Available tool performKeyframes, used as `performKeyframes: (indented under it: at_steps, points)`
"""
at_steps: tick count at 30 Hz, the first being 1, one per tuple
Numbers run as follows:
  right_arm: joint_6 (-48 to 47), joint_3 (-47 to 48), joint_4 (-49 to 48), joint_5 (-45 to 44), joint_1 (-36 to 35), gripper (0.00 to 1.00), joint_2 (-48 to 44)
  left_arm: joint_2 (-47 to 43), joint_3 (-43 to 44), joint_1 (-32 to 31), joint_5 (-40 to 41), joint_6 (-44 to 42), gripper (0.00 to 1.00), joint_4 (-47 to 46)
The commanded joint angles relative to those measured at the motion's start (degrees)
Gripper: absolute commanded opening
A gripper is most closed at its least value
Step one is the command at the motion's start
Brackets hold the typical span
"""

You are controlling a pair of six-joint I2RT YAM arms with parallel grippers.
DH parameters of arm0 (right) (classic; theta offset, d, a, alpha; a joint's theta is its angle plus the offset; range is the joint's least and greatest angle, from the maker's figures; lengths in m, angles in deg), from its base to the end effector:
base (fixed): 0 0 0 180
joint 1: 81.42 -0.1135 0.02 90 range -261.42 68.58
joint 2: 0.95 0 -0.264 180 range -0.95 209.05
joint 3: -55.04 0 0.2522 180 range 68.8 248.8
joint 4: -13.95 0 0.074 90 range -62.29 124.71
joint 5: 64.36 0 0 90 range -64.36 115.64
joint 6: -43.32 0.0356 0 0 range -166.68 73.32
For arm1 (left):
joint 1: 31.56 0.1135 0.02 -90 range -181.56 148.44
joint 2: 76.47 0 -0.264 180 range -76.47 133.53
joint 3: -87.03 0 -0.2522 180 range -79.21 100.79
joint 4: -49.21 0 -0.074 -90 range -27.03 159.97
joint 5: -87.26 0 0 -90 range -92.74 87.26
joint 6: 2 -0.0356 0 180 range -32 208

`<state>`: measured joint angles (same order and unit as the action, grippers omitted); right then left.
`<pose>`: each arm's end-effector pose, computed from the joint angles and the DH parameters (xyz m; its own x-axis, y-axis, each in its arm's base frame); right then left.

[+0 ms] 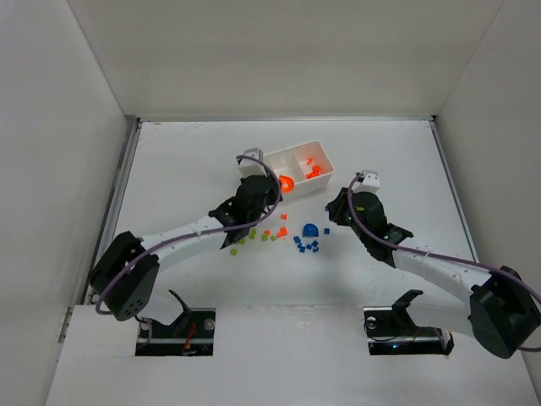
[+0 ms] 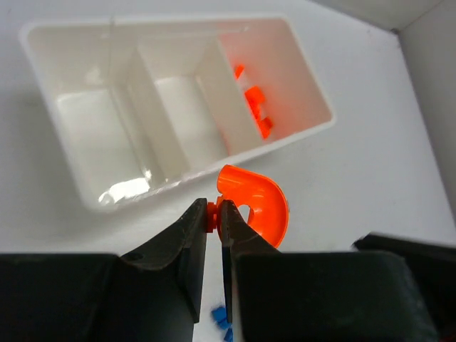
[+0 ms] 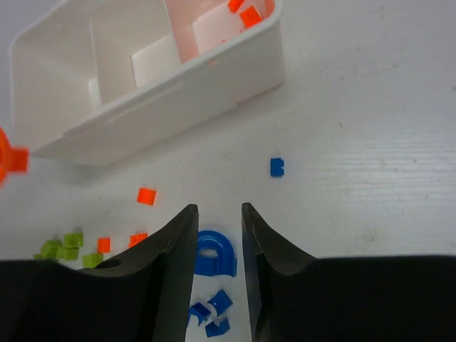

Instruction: Sort the legos into containers by color

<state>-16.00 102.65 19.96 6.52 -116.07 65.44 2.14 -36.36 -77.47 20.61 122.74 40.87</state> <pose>0.2129 0.1330 0.2291 -0.4459 0.2778 -0.8509 -0.0756 0.9355 0.3451 0.2226 -0.2095 0.2526 -0.3581 -0.3823 -0.8518 0.2280 0.8489 -0.4768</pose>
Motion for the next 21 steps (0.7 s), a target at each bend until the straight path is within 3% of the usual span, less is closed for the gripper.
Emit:
performKeyframes:
  at_steps: [1,11,17,21]
  points:
    - [3.33,-3.34,-1.66,-1.63,-1.07,0.36,-3.19,6.35,9.86,1.22,-1.47,-2.74,0.06,-4.25]
    - [7.12,-7.92,1.24,-3.82,-6.16,0.37,-11.37,33.78,40.09,3.68,-5.51,-3.72,0.06,0.83]
    - [7.91,-8.01,1.6,-5.14,-9.42,0.37,-11.29,40.39,46.88,4.12,-4.63,-3.28,0.11,2.68]
    - [7.82,-7.39,1.86,-5.58,-10.65,0.37,-9.88,43.12,48.73,4.3,-5.42,-3.1,0.21,3.3]
